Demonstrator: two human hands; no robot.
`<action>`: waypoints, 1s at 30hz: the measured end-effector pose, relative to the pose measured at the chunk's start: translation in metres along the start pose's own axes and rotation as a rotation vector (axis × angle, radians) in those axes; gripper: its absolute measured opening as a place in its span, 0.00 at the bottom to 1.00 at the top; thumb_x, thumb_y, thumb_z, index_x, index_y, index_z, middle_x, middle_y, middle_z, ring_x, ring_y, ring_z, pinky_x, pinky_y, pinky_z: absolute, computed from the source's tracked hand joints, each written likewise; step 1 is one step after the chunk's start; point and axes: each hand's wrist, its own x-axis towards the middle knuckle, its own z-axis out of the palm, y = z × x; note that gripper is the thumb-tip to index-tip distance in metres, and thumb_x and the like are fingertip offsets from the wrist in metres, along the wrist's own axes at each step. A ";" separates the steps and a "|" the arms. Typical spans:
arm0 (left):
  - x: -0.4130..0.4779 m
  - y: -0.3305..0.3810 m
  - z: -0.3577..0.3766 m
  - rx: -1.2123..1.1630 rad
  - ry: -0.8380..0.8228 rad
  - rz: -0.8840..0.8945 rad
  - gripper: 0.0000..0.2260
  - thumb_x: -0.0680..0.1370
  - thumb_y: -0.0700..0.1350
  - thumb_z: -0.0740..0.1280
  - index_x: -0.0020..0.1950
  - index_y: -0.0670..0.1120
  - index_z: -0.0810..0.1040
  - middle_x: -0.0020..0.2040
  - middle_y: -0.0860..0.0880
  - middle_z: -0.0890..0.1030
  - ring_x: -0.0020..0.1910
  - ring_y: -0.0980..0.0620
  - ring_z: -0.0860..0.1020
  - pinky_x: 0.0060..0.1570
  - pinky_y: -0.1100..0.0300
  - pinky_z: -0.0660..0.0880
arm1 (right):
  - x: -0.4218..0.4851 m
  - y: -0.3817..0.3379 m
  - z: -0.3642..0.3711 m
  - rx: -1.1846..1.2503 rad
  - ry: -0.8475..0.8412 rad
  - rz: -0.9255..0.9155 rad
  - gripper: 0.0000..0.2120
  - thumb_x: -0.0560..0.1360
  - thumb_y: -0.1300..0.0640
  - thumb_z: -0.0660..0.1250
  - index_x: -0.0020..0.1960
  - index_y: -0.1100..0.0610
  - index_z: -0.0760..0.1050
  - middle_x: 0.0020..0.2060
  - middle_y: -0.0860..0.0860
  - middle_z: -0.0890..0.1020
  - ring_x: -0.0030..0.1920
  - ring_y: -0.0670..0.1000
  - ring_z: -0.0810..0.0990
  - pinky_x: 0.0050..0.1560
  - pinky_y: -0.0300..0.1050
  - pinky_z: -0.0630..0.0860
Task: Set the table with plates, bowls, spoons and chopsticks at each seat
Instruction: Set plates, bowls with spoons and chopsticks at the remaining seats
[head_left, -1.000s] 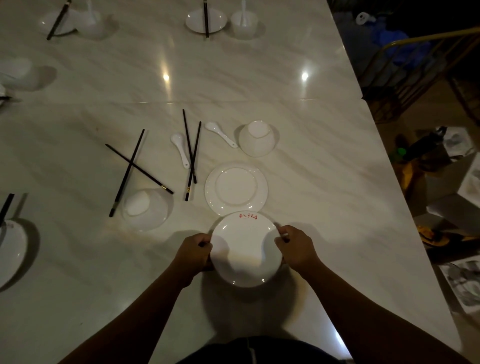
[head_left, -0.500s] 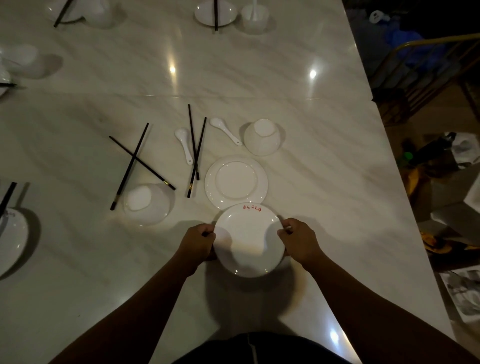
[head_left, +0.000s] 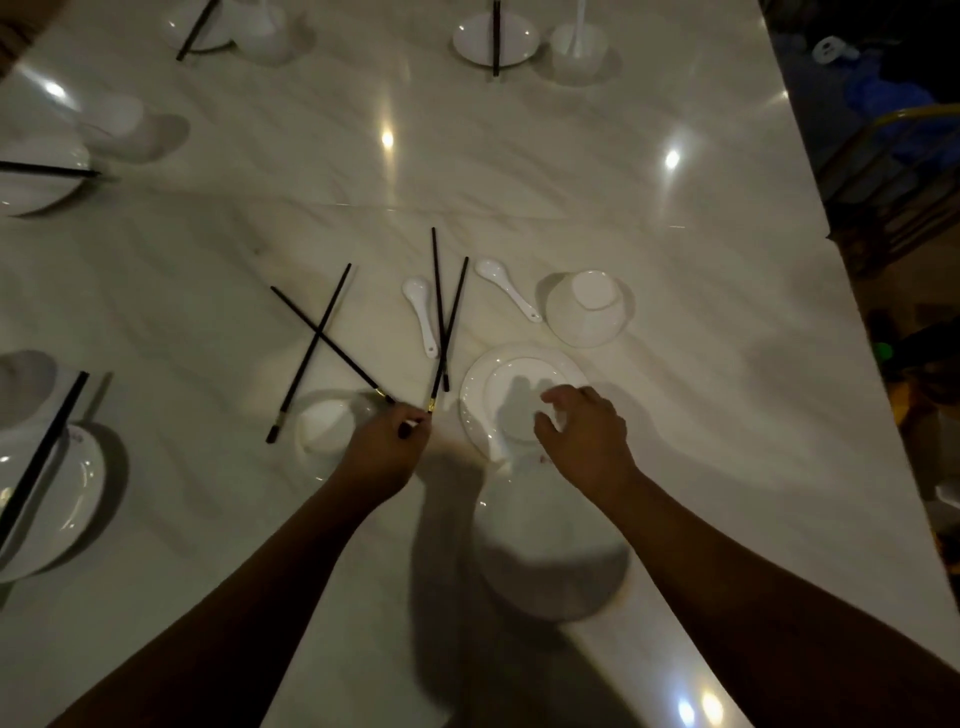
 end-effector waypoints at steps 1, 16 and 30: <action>0.007 0.003 -0.010 0.014 0.039 0.032 0.08 0.77 0.46 0.64 0.52 0.45 0.79 0.47 0.45 0.81 0.45 0.47 0.78 0.49 0.57 0.73 | 0.012 -0.012 0.004 0.013 -0.012 -0.031 0.15 0.76 0.49 0.64 0.60 0.52 0.75 0.56 0.52 0.80 0.55 0.54 0.78 0.57 0.54 0.75; 0.129 -0.009 -0.057 0.514 -0.169 0.184 0.17 0.78 0.53 0.55 0.61 0.46 0.73 0.61 0.44 0.77 0.58 0.44 0.75 0.57 0.51 0.72 | 0.178 -0.114 0.063 -0.111 -0.131 0.072 0.14 0.78 0.47 0.62 0.46 0.59 0.73 0.35 0.50 0.74 0.40 0.52 0.76 0.37 0.41 0.68; 0.149 -0.017 -0.052 0.656 -0.092 0.317 0.14 0.78 0.51 0.60 0.50 0.42 0.77 0.48 0.44 0.75 0.39 0.50 0.71 0.40 0.58 0.68 | 0.212 -0.132 0.076 -0.117 -0.059 0.177 0.07 0.76 0.59 0.66 0.40 0.59 0.71 0.34 0.52 0.75 0.42 0.53 0.79 0.30 0.37 0.67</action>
